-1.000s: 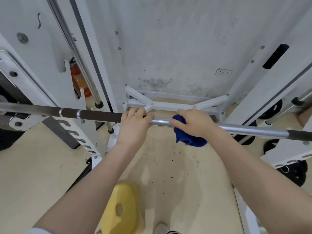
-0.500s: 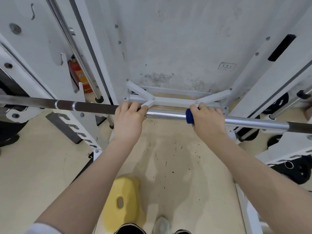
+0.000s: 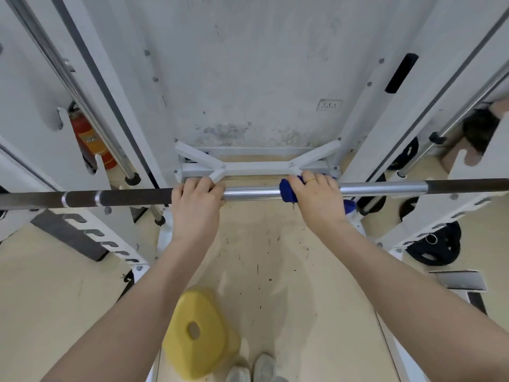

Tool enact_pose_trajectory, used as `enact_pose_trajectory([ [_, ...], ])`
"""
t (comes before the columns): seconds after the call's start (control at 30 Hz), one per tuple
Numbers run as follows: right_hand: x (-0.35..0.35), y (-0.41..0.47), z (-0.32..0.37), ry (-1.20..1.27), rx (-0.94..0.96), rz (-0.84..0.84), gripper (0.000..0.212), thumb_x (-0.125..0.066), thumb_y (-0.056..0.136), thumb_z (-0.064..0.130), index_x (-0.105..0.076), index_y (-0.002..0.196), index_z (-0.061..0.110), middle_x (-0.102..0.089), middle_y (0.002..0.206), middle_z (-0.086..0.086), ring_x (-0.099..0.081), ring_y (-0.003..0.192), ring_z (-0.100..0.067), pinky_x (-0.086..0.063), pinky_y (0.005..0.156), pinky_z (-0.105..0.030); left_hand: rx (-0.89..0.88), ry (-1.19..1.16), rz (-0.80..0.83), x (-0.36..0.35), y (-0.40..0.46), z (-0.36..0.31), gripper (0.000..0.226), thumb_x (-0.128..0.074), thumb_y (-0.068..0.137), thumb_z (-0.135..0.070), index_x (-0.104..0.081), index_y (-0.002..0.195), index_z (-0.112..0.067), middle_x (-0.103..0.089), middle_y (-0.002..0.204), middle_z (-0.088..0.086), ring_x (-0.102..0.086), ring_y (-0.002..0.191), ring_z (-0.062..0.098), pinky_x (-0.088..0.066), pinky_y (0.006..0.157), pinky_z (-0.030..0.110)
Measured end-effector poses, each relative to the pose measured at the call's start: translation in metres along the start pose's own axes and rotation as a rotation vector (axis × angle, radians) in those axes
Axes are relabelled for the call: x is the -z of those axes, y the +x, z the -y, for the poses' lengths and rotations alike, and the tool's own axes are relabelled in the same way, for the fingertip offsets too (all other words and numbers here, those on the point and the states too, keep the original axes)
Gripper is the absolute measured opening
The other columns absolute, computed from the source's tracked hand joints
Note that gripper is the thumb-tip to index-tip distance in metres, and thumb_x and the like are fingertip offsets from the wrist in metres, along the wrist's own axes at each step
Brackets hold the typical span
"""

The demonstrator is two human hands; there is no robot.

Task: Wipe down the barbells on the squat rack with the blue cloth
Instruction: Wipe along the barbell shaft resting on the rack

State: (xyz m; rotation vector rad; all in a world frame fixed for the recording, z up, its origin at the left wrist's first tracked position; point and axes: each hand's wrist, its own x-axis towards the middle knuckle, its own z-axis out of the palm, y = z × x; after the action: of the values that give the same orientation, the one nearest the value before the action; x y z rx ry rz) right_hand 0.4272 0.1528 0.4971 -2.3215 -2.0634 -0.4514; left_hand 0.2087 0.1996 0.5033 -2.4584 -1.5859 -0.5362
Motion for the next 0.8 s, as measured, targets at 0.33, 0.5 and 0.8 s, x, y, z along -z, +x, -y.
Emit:
enact_pose_trajectory([
  [0.33, 0.001, -0.003, 0.059, 0.197, 0.245, -0.138, 0.069, -0.075, 0.068, 0.017, -0.049, 0.131, 0.009, -0.055, 0.127, -0.015, -0.053, 0.114, -0.033, -0.038, 0.100, -0.042, -0.058, 0.028, 0.058, 0.002, 0.003, 0.006, 0.017, -0.081, 0.065, -0.011, -0.070, 0.079, -0.010, -0.063, 0.069, 0.008, -0.057, 0.076, 0.033, -0.044, 0.070, 0.041],
  [0.5, 0.006, -0.027, -0.015, 0.117, -0.120, -0.032, 0.080, -0.072, 0.066, -0.002, -0.039, 0.138, 0.012, -0.043, 0.135, -0.015, -0.035, 0.127, -0.035, -0.020, 0.111, -0.042, 0.026, -0.033, 0.134, 0.006, 0.002, 0.002, 0.021, -0.065, 0.081, -0.009, -0.067, 0.101, -0.010, -0.061, 0.089, 0.011, -0.050, 0.094, 0.035, -0.034, 0.083, 0.044],
  [0.8, -0.009, -0.016, 0.040, 0.251, 0.107, -0.203, 0.075, -0.082, 0.054, 0.006, -0.052, 0.123, 0.002, -0.060, 0.121, -0.018, -0.052, 0.119, -0.036, -0.036, 0.103, -0.049, -0.216, -0.234, 0.084, 0.009, 0.015, -0.078, 0.044, -0.070, 0.067, -0.006, -0.063, 0.110, -0.007, -0.063, 0.111, 0.013, -0.055, 0.106, 0.034, -0.042, 0.092, 0.042],
])
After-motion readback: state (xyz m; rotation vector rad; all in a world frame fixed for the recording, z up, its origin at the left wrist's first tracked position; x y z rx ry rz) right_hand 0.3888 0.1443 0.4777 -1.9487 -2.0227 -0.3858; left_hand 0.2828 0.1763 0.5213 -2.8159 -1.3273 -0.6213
